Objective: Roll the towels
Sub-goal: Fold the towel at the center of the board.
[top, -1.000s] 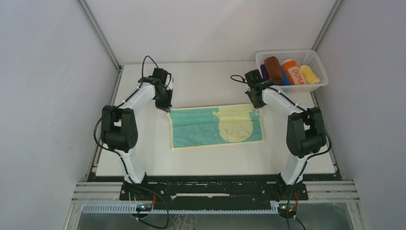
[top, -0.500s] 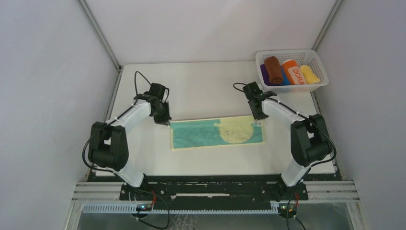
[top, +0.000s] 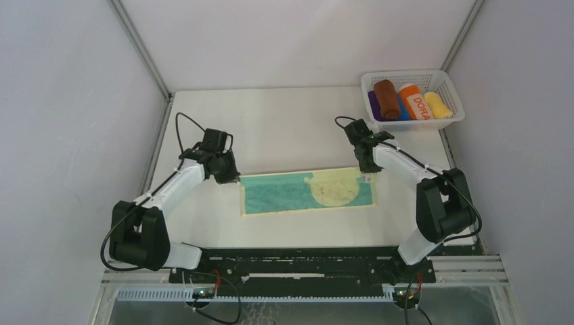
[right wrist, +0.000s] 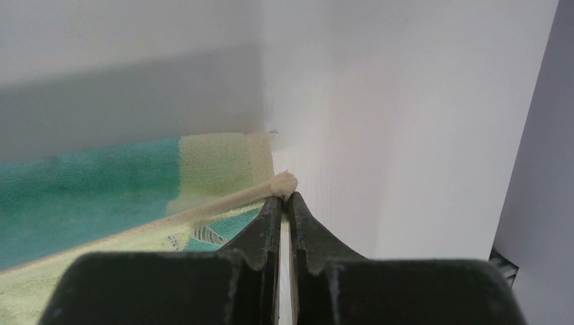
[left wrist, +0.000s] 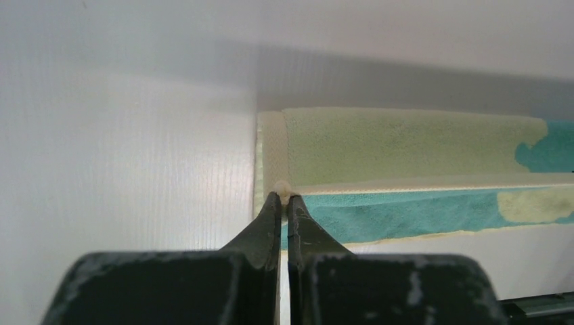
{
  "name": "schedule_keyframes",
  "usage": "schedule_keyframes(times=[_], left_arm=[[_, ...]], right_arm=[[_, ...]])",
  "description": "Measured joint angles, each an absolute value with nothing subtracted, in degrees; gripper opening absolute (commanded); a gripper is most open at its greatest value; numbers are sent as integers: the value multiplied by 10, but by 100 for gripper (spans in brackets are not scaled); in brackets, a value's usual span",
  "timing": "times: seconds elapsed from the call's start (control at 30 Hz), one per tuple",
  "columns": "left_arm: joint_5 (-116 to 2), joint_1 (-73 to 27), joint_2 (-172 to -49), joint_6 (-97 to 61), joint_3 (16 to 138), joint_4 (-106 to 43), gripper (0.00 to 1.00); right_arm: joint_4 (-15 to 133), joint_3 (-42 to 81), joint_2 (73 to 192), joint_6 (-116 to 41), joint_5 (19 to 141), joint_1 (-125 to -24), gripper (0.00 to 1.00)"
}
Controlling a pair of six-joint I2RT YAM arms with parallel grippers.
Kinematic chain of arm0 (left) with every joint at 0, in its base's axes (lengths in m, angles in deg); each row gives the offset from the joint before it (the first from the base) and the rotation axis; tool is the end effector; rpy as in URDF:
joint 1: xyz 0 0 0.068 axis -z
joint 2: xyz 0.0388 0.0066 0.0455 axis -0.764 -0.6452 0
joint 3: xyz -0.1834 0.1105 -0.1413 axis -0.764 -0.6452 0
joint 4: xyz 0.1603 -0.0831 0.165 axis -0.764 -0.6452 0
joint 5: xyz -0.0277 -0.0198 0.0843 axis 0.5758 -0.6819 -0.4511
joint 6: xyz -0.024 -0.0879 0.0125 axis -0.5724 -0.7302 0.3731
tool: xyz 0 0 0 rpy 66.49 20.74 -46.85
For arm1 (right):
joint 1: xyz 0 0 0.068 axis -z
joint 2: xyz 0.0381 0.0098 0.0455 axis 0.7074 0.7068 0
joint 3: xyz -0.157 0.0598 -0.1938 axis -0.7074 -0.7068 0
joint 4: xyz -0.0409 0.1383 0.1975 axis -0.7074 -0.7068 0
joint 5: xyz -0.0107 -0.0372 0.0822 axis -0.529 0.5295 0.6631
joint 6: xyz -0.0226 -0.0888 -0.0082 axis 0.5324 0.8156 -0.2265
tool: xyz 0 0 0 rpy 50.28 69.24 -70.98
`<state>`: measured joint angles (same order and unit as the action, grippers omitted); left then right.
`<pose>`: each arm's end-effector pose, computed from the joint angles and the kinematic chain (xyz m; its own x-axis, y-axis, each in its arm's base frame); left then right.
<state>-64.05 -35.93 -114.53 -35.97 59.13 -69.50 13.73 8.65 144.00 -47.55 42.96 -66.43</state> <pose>0.2718 -0.0691 0.1751 -0.8678 -0.2897 -0.4038 -0.2007 0.9476 -0.2487 0.2953 0.0722 0.1693 -0.9068 -0.0865 -0.4127 0.0787 0.9268 -0.3671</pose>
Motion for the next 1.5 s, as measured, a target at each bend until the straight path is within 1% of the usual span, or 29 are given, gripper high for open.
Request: schedule_keyframes(times=[0.3,0.53,0.7,0.9,1.07,1.3,1.5], left_arm=[[-634,-349,-1074,-393,524,-676,0],[-632,-336,-1050,-435,423,-636,0],[-632,-325,-1047,-460,385,-611,0],[-636,-319,-1042,-481,363,-588,0],[-642,-318,-1034,-492,358,-582,0],[-649,-318,-976,-496,358,-600,1],[-649,-316,-934,-497,358,-615,1]], right_arm=[[113,63,1423,-532,442,-662,0],[136,-14,1389,-574,516,-641,0],[162,-74,1352,-591,551,-627,0],[199,-122,1310,-606,585,-607,0],[209,-131,1305,-611,595,-603,0],[207,-133,1228,-620,595,-602,0],[200,-138,1195,-632,594,-601,1]])
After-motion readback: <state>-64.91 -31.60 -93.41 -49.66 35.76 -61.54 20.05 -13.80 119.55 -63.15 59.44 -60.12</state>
